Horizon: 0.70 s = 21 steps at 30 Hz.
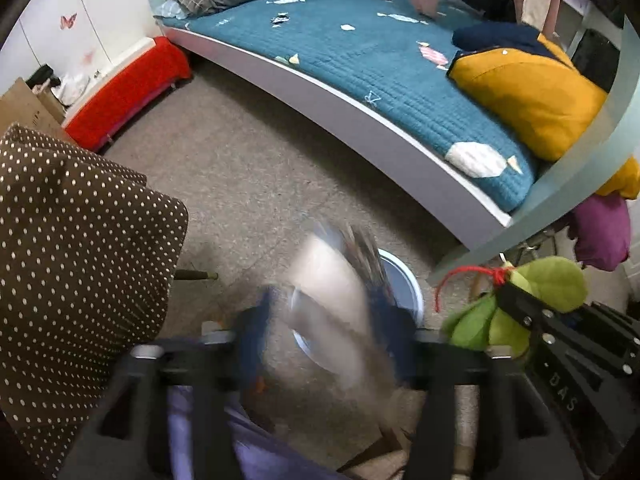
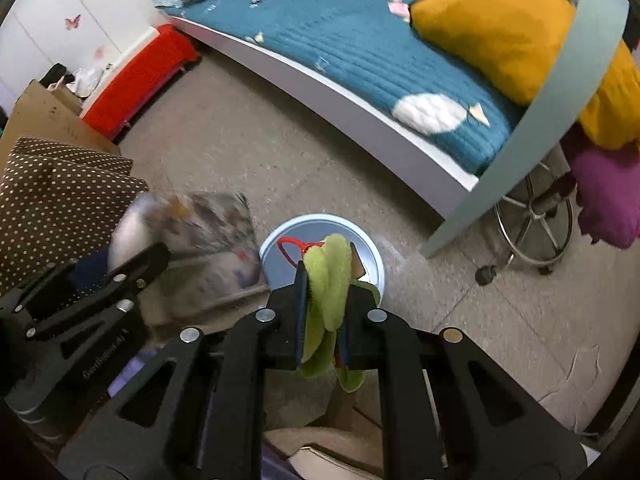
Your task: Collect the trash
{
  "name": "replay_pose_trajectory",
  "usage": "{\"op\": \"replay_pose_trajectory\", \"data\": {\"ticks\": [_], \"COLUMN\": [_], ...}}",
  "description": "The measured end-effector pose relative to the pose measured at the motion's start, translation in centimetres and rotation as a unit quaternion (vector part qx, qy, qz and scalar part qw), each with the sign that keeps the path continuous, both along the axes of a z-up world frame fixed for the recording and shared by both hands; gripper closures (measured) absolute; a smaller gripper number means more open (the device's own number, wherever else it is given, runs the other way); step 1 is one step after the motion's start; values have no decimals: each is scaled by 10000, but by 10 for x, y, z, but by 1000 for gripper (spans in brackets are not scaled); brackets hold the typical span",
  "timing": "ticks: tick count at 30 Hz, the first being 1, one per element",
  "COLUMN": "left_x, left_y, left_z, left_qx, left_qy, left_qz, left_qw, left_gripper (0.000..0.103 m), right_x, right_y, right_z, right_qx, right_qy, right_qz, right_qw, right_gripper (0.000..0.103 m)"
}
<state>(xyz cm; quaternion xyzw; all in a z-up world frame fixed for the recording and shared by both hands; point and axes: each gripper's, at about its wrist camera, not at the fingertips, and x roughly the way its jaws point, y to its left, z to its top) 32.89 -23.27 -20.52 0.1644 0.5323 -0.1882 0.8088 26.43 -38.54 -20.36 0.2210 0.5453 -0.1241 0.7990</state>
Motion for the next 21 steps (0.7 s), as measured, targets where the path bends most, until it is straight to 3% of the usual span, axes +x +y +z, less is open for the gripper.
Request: {"op": "replay_pose_trajectory", "data": {"ticks": [13, 15, 16, 17, 18, 21], "left_x": [17, 19, 19, 20, 19, 18], "left_y": [49, 60, 65, 70, 73, 84], "left_z": [-5, -5, -5, -5, -4, -1], "left_qx": [103, 102, 105, 105, 101, 100], "left_qy": [141, 145, 165, 182, 187, 158], "left_qz": [537, 662, 712, 757, 781, 850], "left_qw": [9984, 9976, 9973, 9969, 9967, 9962], "left_gripper": [36, 36, 36, 36, 36, 36], "right_x": [20, 25, 28, 32, 33, 34], "right_y": [23, 28, 30, 32, 32, 36], "right_z": [-12, -12, -11, -10, -8, 0], "right_qx": [29, 32, 18, 29, 6, -316], "right_qy": [147, 146, 153, 174, 121, -1], "right_qz": [348, 383, 370, 358, 330, 294], "right_qw": [9993, 9992, 9992, 9992, 9994, 9991], "right_gripper": [90, 85, 79, 54, 36, 36]}}
